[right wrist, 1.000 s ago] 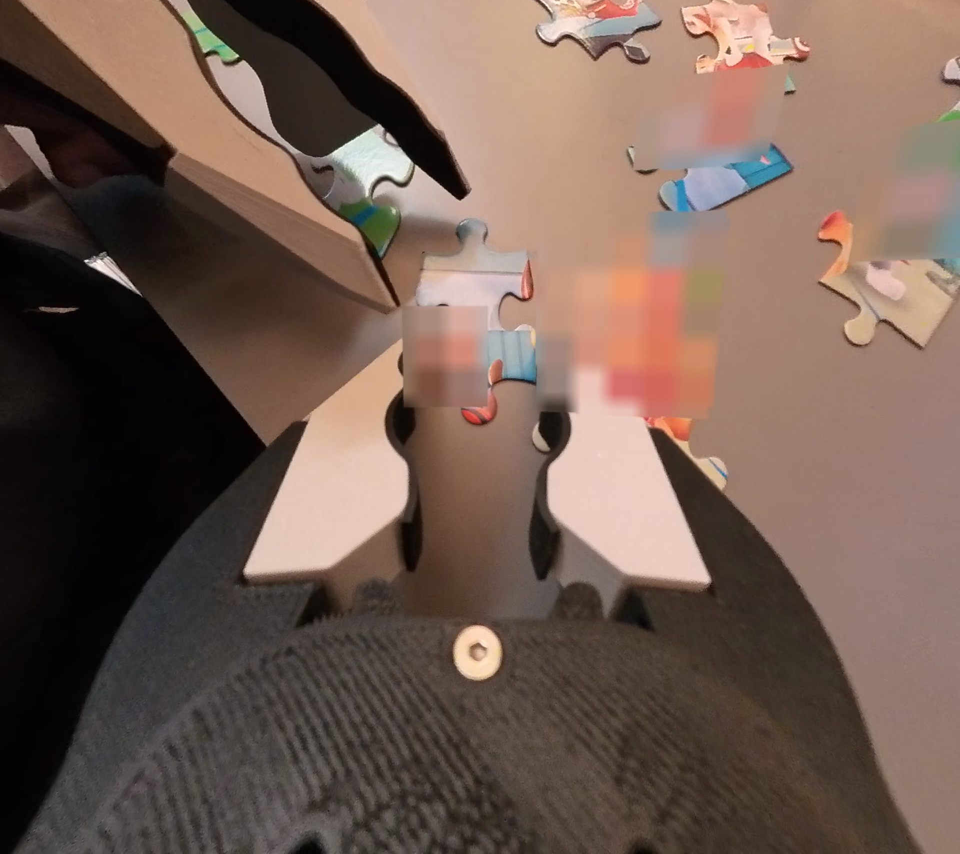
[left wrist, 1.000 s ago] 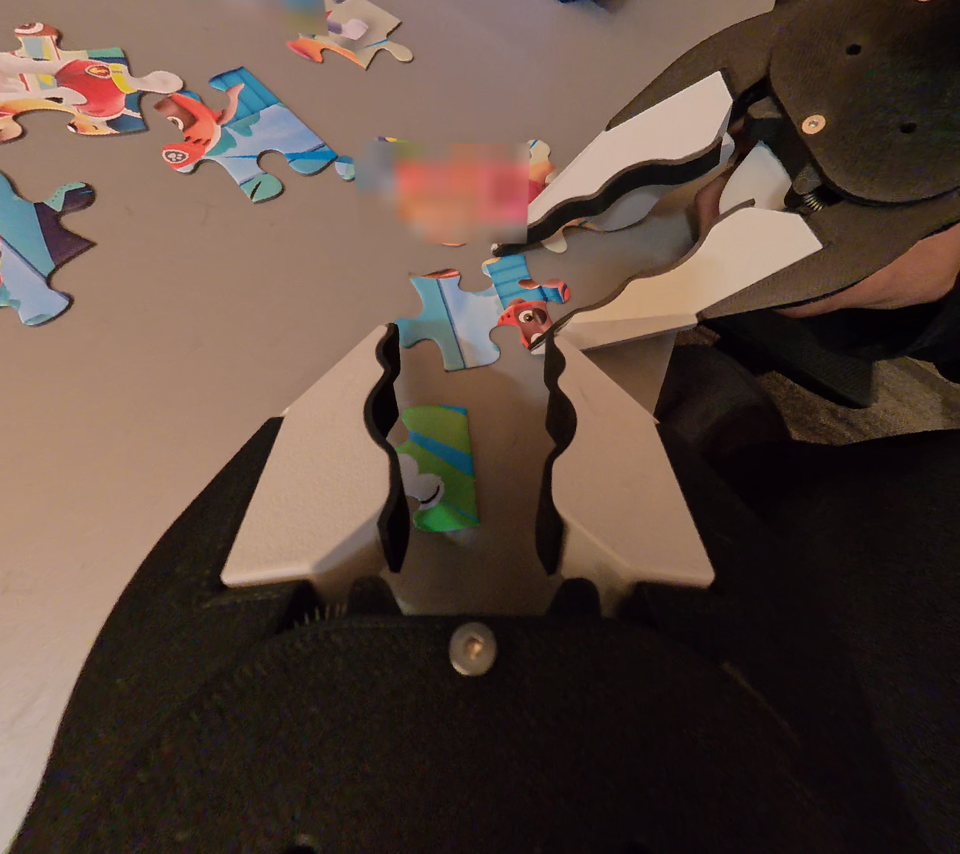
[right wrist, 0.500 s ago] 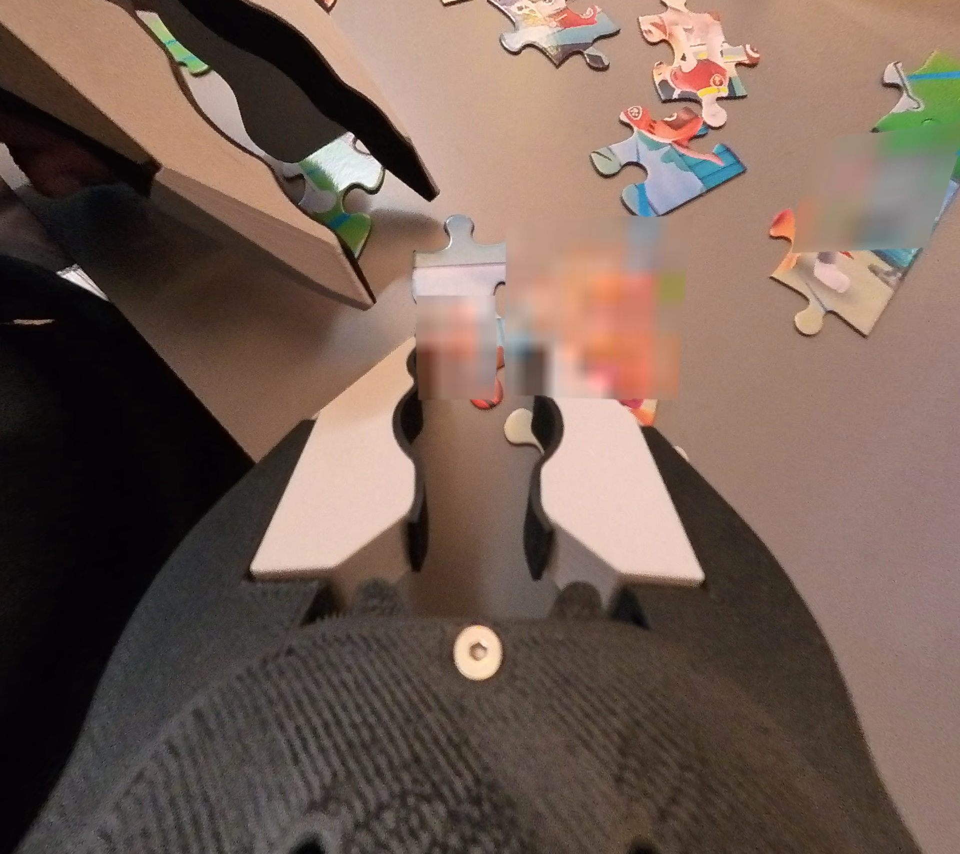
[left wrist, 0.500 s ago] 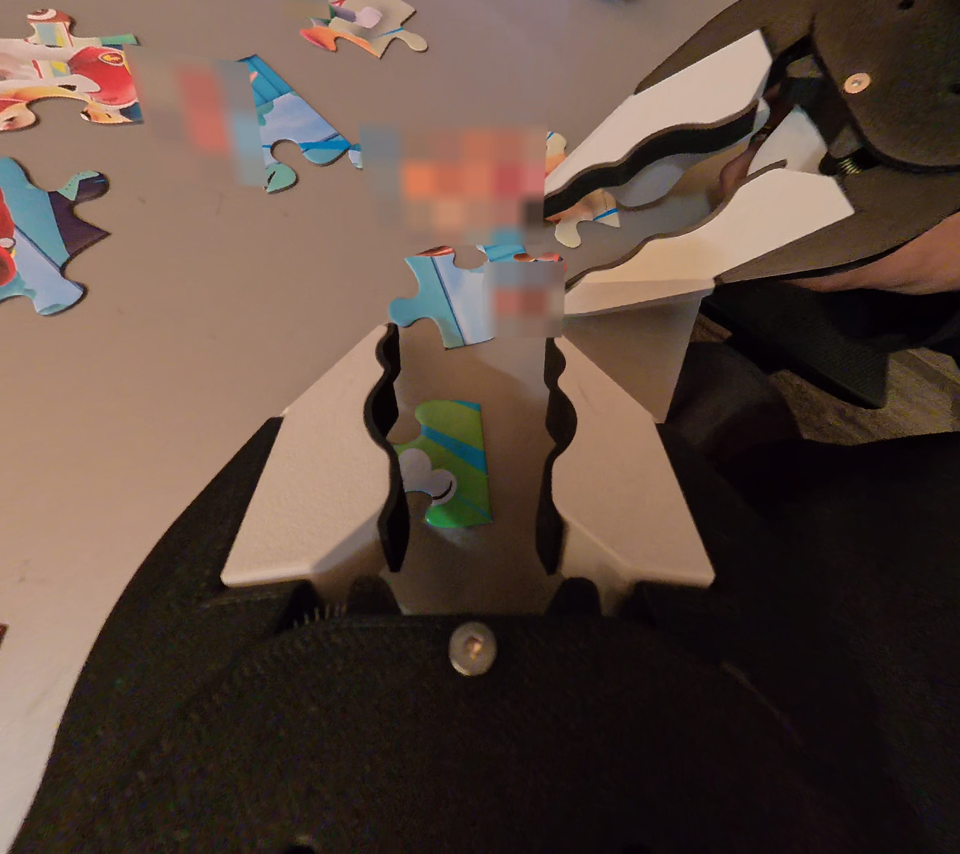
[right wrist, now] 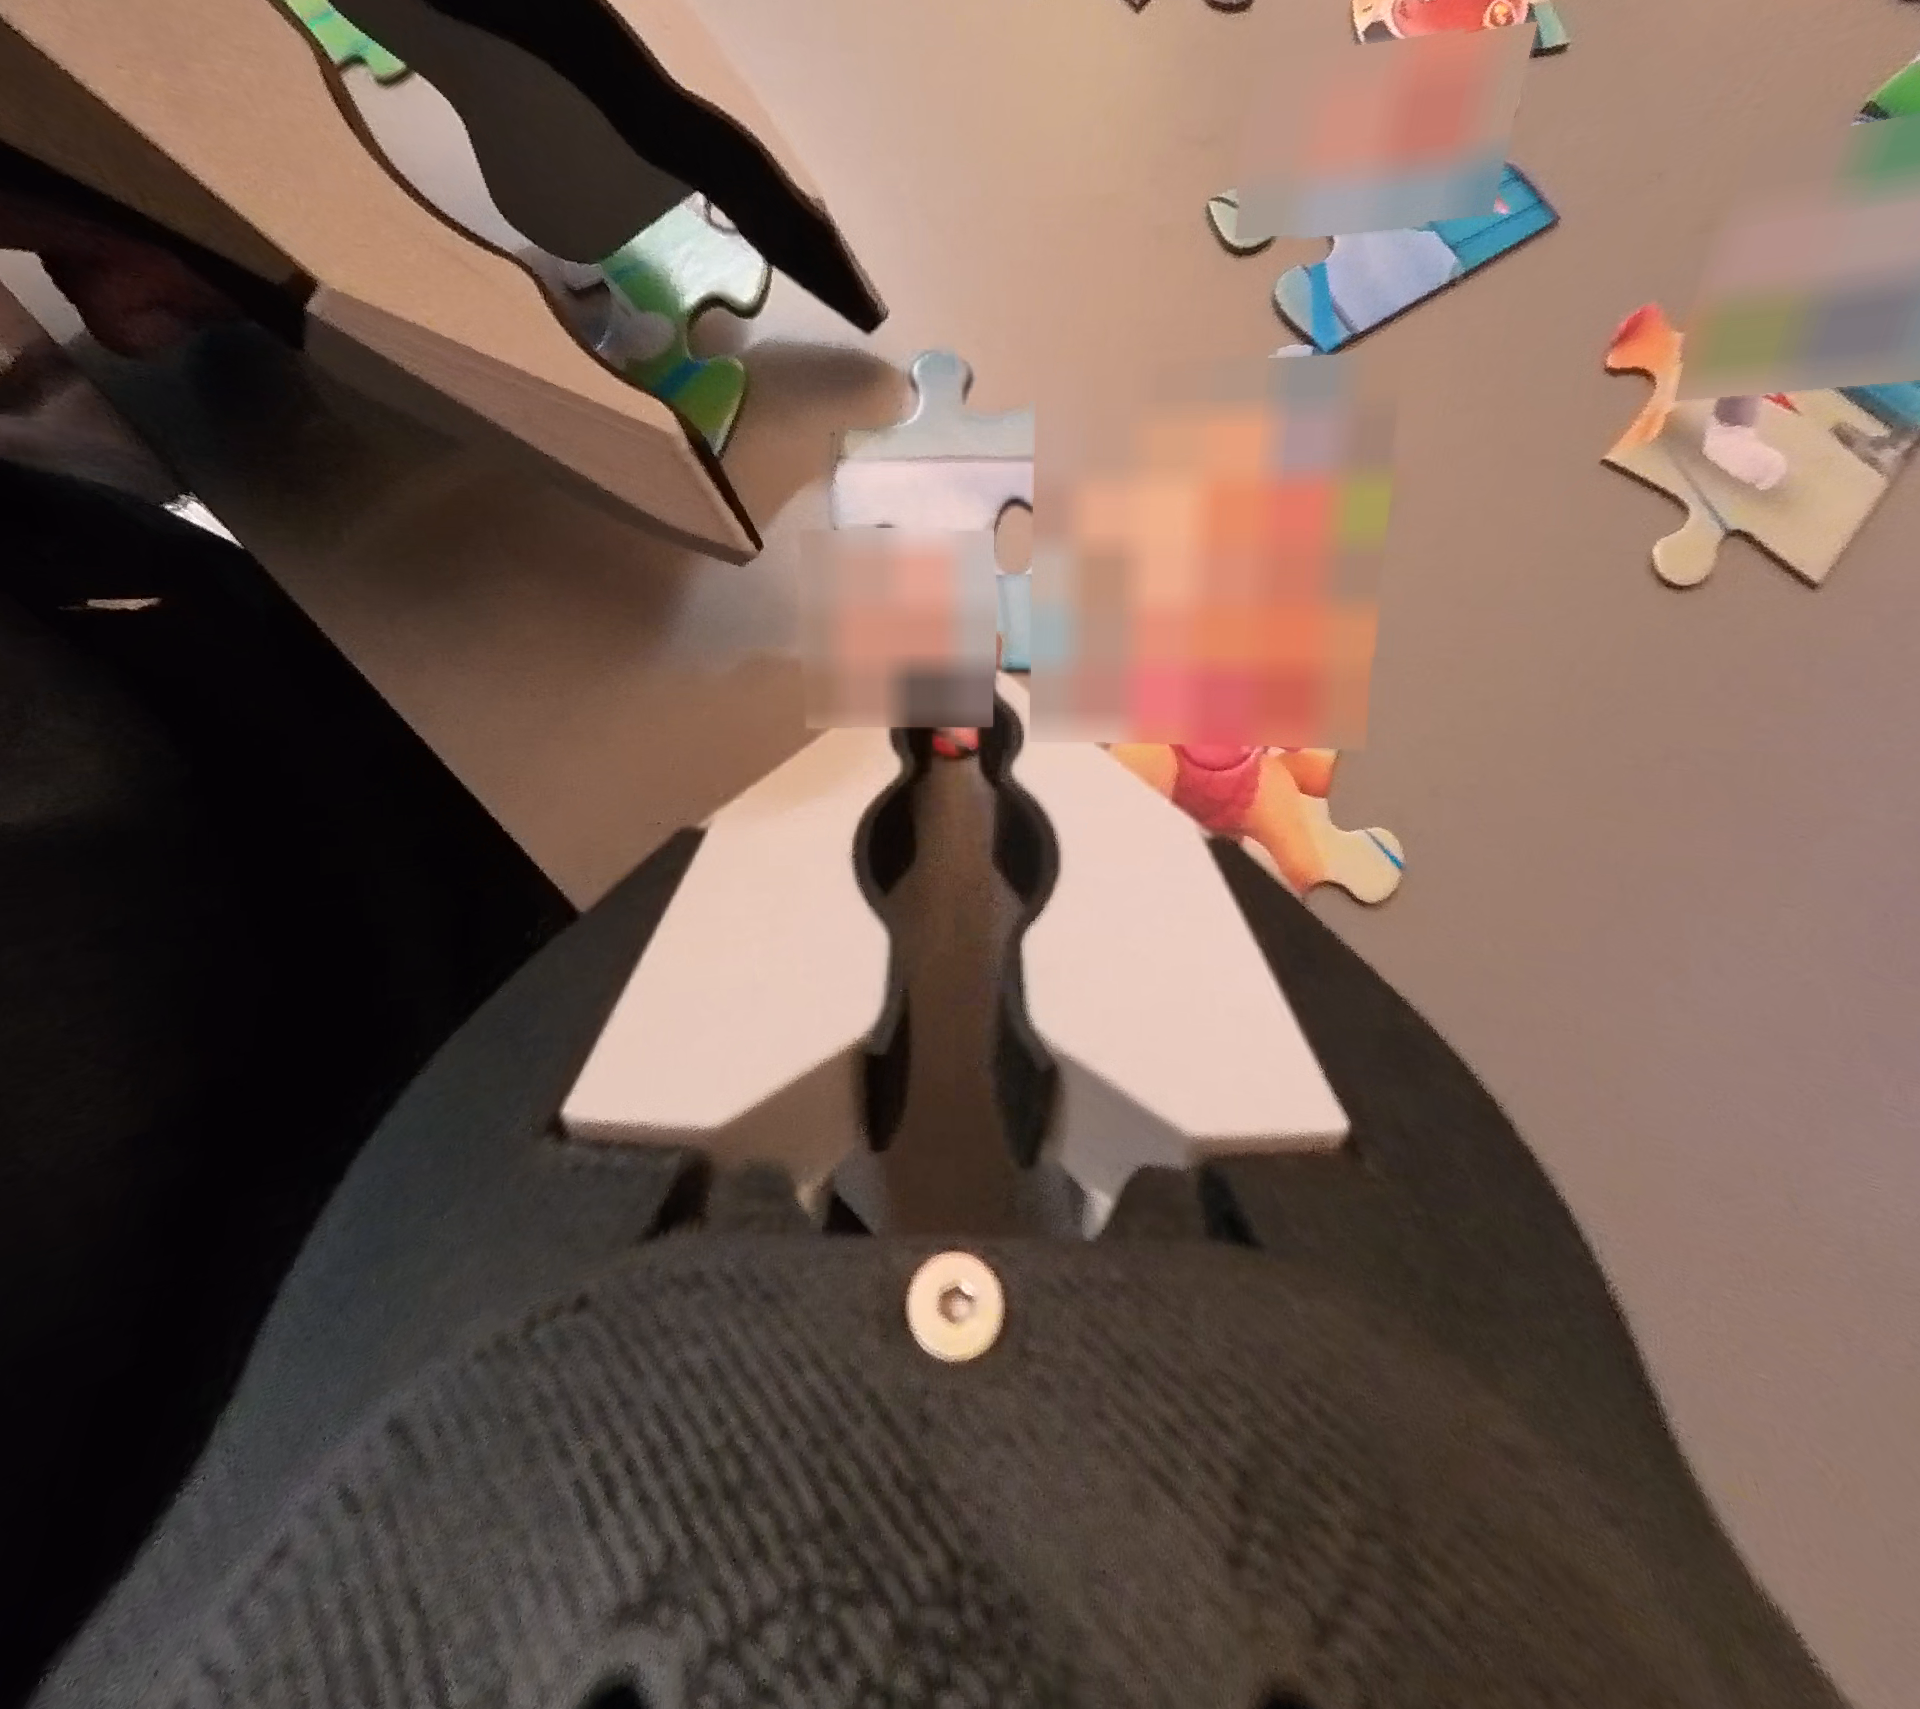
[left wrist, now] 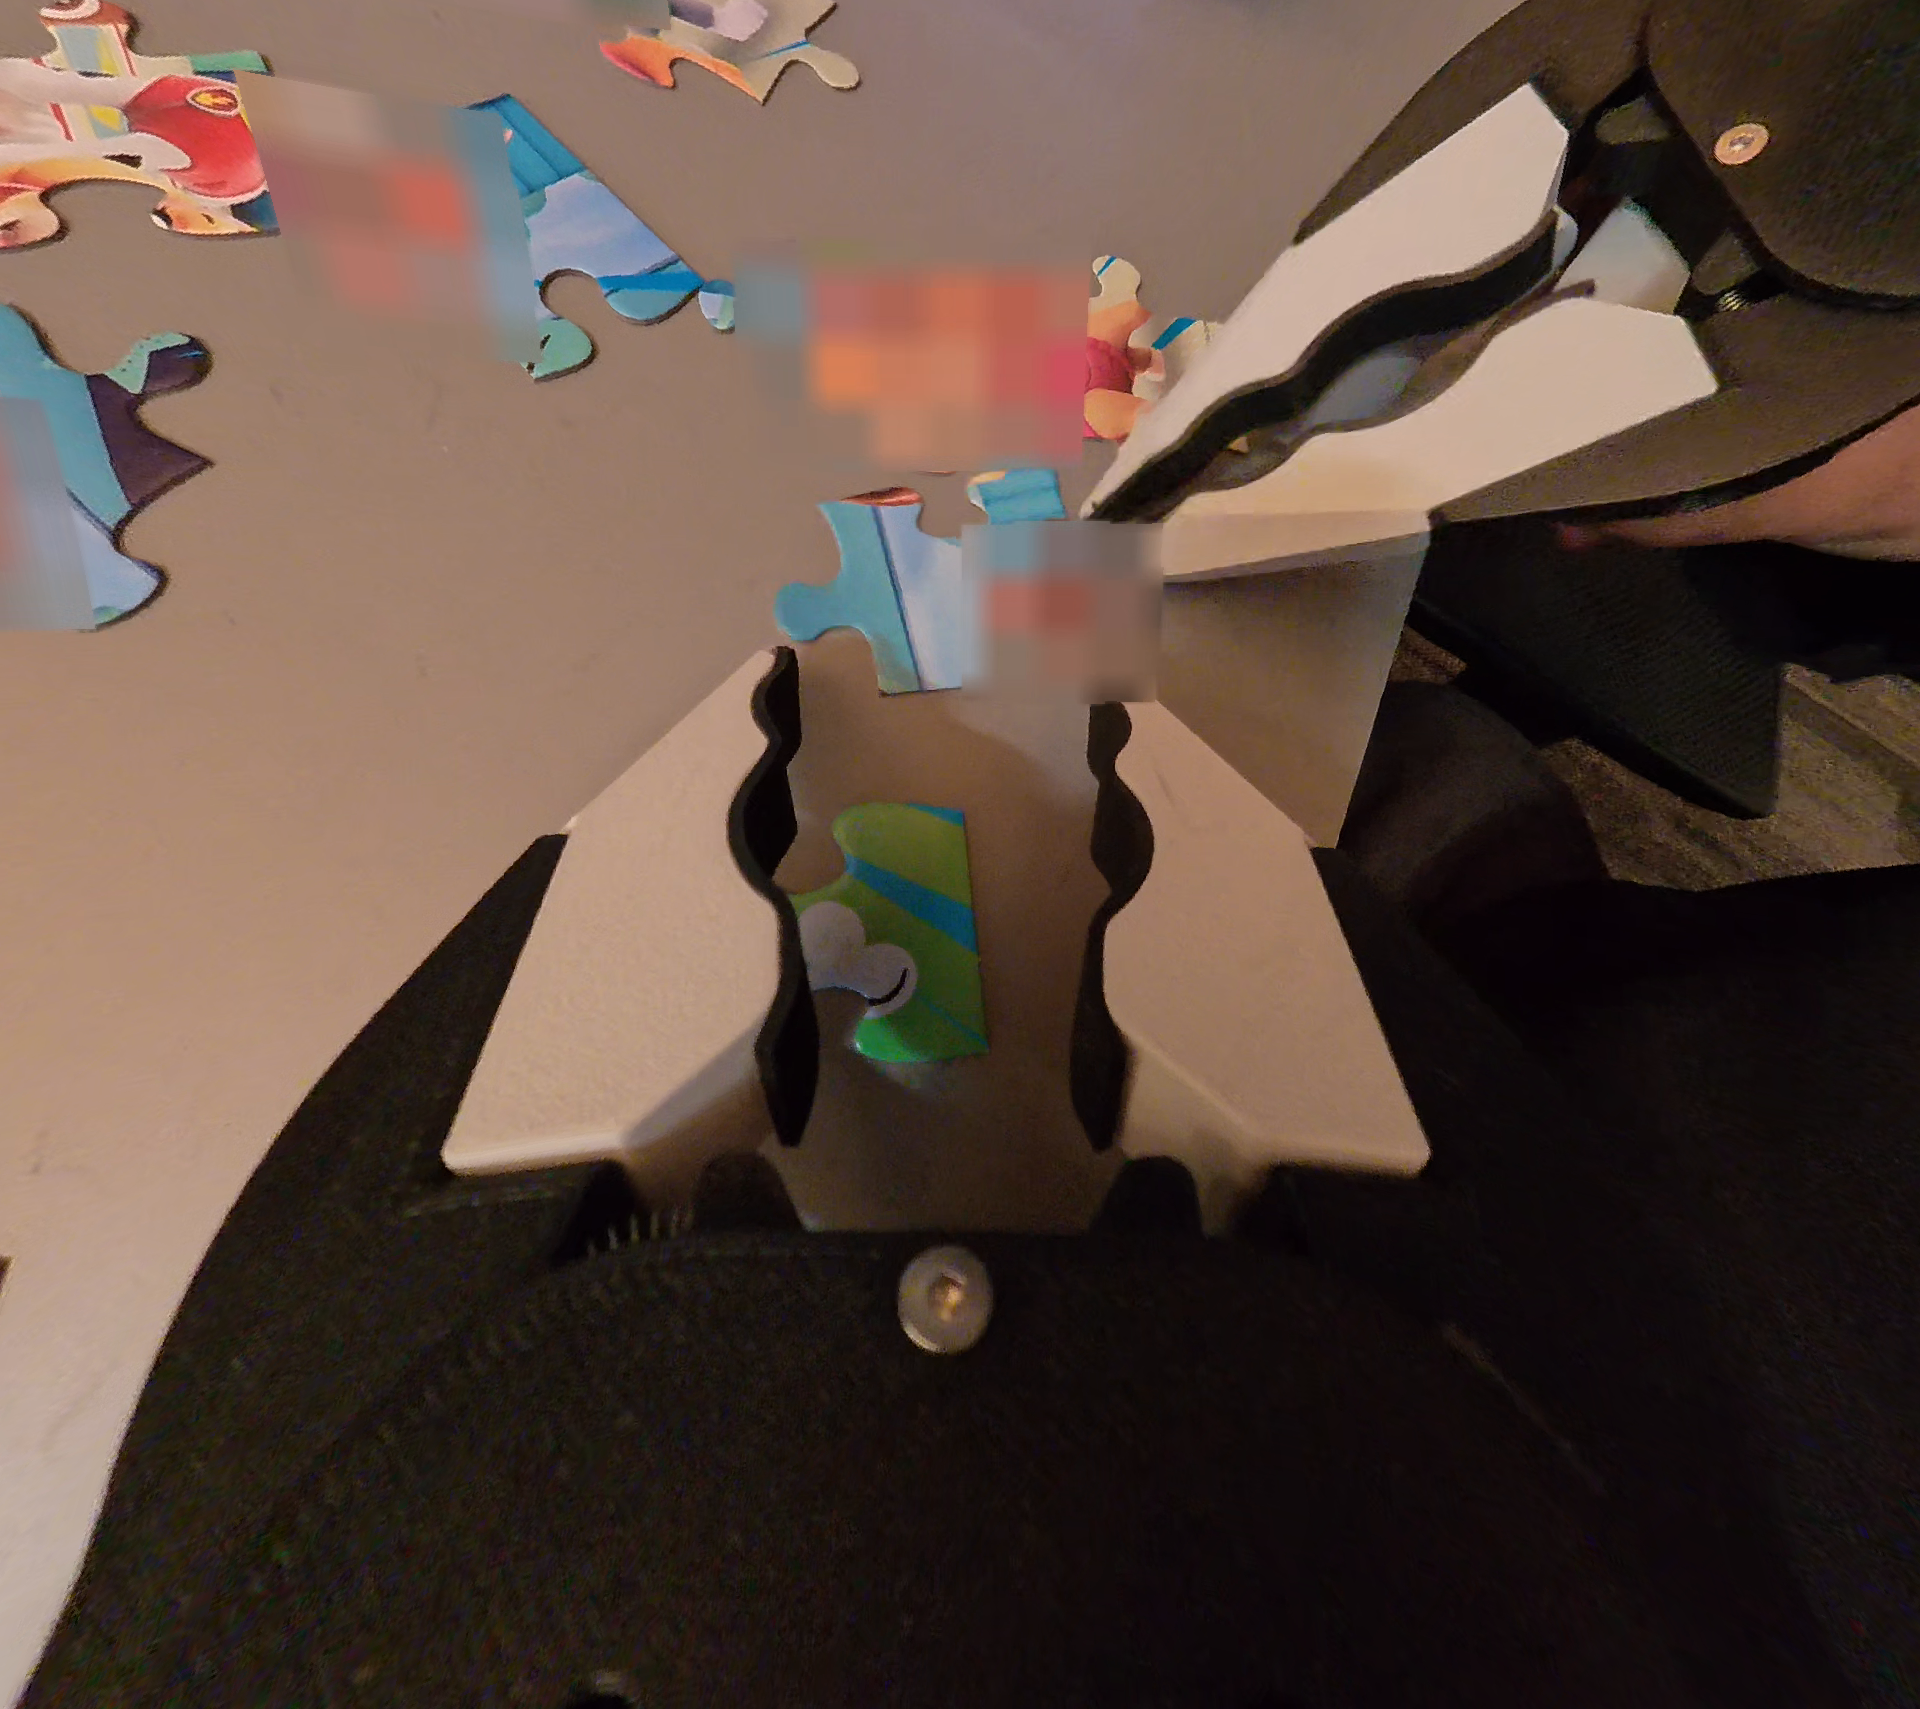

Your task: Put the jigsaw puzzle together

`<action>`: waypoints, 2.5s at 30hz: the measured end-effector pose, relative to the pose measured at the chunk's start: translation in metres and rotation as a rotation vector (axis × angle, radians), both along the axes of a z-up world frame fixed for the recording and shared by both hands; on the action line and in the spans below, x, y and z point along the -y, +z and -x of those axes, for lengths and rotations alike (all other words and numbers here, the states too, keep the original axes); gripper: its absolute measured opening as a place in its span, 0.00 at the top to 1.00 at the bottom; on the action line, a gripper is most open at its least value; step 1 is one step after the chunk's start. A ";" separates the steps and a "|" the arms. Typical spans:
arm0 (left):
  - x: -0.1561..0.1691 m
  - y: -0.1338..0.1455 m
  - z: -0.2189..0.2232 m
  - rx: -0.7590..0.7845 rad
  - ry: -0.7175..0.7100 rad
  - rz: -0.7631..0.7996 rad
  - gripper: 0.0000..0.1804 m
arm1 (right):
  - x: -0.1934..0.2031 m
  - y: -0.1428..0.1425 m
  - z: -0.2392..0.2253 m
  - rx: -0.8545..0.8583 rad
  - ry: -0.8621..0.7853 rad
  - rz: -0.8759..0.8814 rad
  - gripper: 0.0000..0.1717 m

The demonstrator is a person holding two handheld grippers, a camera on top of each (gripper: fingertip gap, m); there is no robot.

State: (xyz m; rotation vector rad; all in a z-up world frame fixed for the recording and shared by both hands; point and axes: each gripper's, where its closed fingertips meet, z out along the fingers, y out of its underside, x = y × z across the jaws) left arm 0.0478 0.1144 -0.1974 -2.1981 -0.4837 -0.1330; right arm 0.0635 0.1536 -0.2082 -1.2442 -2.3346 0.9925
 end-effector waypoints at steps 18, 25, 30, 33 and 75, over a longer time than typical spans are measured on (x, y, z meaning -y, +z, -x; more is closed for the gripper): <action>0.001 0.001 0.002 -0.001 0.008 -0.010 0.70 | 0.001 0.004 0.003 -0.044 0.002 -0.026 1.00; 0.000 -0.002 -0.003 0.010 -0.015 0.009 0.70 | -0.004 0.001 0.001 -0.021 -0.020 -0.007 0.88; -0.006 -0.005 -0.012 0.047 -0.051 0.006 0.71 | -0.004 0.000 0.002 -0.015 -0.023 -0.032 0.90; -0.009 -0.004 -0.014 0.061 -0.059 -0.002 0.72 | -0.001 0.000 0.001 -0.006 -0.017 -0.032 0.94; -0.016 0.009 -0.005 0.094 -0.045 -0.061 0.70 | -0.019 0.016 0.016 -0.119 -0.080 -0.044 0.89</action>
